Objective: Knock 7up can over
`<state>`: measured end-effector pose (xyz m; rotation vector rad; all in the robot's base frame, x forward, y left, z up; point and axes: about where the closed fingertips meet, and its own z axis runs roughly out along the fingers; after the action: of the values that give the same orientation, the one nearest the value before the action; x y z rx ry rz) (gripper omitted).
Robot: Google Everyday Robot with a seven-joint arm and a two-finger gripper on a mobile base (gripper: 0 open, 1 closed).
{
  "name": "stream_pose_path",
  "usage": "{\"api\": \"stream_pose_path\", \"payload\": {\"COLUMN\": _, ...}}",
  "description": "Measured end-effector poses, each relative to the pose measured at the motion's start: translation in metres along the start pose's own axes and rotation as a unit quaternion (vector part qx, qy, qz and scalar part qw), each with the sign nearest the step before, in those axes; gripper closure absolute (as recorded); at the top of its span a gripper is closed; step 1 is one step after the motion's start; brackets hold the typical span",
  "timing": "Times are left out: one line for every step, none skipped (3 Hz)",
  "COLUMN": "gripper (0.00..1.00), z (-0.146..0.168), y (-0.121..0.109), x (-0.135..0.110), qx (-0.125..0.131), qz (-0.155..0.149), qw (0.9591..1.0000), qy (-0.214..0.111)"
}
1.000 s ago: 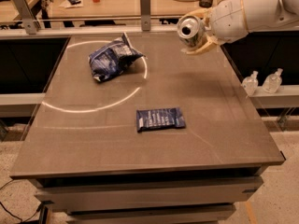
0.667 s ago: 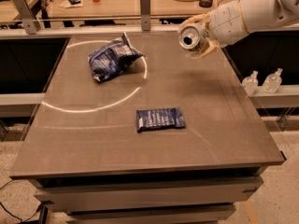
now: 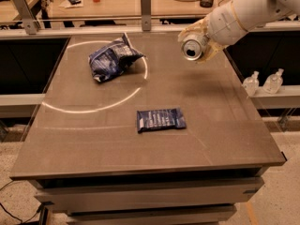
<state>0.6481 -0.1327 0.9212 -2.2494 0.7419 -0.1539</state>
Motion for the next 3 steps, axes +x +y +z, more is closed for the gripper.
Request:
{"api": "stream_pose_path", "payload": {"gripper": 1.0, "z": 0.0, "y": 0.012, "x": 0.0, "qx": -0.052, "qz": -0.043, "qw": 0.9977, "qy": 0.008}}
{"api": "stream_pose_path", "payload": {"gripper": 1.0, "z": 0.0, "y": 0.03, "x": -0.001, "qx": -0.102, "qz": -0.062, "qw": 0.9926, "qy": 0.018}}
{"api": "stream_pose_path", "payload": {"gripper": 1.0, "z": 0.006, "y": 0.054, "x": -0.001, "qx": -0.153, "qz": -0.061, "qw": 0.9863, "qy": 0.014}}
